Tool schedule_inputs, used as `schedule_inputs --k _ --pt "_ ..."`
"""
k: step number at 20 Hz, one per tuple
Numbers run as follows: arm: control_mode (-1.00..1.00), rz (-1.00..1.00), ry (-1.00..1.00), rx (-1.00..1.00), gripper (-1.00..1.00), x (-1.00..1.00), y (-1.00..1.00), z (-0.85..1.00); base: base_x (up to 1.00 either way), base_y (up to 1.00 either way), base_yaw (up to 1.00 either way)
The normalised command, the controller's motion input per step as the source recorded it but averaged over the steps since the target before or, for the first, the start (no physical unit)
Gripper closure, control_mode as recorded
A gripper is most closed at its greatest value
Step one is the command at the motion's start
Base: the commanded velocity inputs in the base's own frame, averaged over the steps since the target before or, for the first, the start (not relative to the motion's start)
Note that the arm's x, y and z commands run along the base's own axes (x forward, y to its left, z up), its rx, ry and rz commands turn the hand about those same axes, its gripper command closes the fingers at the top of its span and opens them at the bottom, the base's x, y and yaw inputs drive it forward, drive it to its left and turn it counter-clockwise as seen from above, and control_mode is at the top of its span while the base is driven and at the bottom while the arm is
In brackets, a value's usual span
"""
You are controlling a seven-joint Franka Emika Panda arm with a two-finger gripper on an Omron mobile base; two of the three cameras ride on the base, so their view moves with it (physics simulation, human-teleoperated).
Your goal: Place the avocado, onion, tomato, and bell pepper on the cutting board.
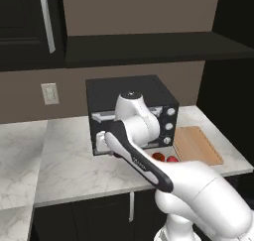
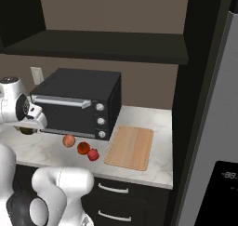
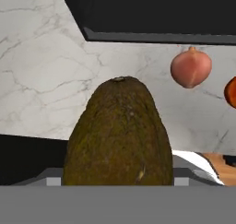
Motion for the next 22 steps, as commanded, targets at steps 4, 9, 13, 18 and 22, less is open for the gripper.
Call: schedule_inputs --k 4,9,13,18,22 --pt "-1.0 0.0 0.0 0.0 1.0 0.0 -0.71 0.1 0.0 0.0 0.0" --pt "-1.0 0.0 0.0 0.0 1.0 0.0 -0.75 0.02 0.0 0.0 0.0" --pt "-1.0 0.0 0.0 0.0 1.0 0.0 -0.8 0.03 0.0 0.0 0.0" --pt "-1.0 0.0 0.0 0.0 1.0 0.0 -0.84 0.02 0.0 0.0 0.0" --pt "-1.0 0.0 0.0 0.0 1.0 0.0 -0.85 0.02 0.0 0.0 0.0"
